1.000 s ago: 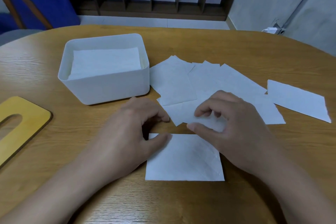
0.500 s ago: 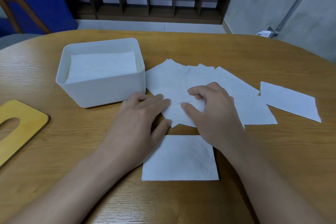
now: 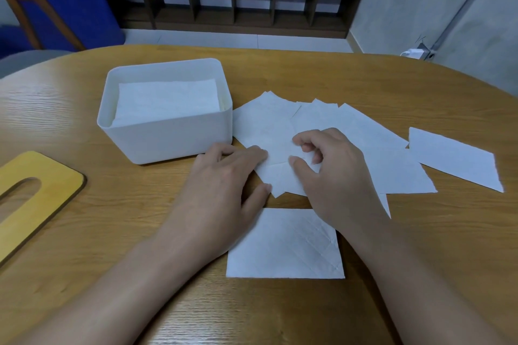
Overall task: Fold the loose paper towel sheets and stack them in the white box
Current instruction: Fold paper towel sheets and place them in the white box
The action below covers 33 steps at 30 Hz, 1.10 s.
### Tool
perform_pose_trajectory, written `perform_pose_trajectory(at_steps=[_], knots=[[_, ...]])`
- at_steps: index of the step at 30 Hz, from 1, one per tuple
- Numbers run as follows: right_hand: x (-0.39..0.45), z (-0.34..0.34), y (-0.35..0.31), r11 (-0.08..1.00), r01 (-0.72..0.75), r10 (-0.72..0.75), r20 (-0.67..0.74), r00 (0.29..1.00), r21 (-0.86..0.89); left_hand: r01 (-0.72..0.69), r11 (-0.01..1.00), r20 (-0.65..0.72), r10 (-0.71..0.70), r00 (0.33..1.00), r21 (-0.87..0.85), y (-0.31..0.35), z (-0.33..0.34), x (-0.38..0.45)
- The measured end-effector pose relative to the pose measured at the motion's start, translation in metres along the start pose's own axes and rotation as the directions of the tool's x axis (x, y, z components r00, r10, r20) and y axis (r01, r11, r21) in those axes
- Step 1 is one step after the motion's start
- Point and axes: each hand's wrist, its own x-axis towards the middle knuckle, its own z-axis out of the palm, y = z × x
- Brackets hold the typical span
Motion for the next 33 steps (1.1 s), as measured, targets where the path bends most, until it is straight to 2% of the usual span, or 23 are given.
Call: perform_pose_trajectory(at_steps=[3,13,18,22,25,26,27,29,31,33], knots=[[0.002,0.001,0.001,1.000,0.020,-0.020,-0.024,1.000,-0.014,0.006,1.000,0.000,-0.006,1.000,-0.002,0.001,-0.001,0.000],[0.006,0.000,-0.001,0.995,0.013,-0.011,-0.015,1.000,0.100,0.004,1.000,-0.022,-0.005,1.000,-0.031,0.001,0.000,0.002],[0.006,-0.011,-0.009,0.939,-0.042,0.042,0.006,0.999,0.341,-0.024,0.998,-0.100,0.018,0.995,-0.059,-0.005,0.001,0.003],[-0.002,-0.024,-0.023,0.833,-0.121,0.070,0.114,0.991,0.540,-0.086,0.996,-0.192,0.079,0.978,-0.029,-0.010,0.002,0.003],[-0.010,-0.032,-0.029,0.784,-0.194,0.078,0.216,0.973,0.590,-0.122,0.991,-0.287,0.102,0.953,-0.054,-0.015,0.001,0.004],[-0.014,-0.034,-0.030,0.819,-0.153,0.044,0.204,0.978,0.553,-0.140,0.988,-0.316,0.111,0.942,-0.068,-0.015,0.001,0.004],[-0.018,-0.035,-0.033,0.882,-0.051,-0.025,0.156,0.987,0.469,-0.159,0.984,-0.338,0.124,0.933,-0.077,-0.014,0.000,0.004],[-0.028,-0.035,-0.039,0.956,0.240,-0.254,0.072,0.964,0.168,-0.195,0.977,-0.350,0.153,0.924,-0.089,-0.010,-0.002,0.003],[-0.033,-0.032,-0.042,0.911,0.412,-0.410,0.077,0.909,-0.004,-0.217,0.970,-0.340,0.169,0.925,-0.109,-0.004,-0.003,0.001],[-0.033,-0.031,-0.040,0.897,0.442,-0.442,0.027,0.897,-0.017,-0.204,0.965,-0.336,0.140,0.931,-0.163,-0.002,-0.004,0.000]])
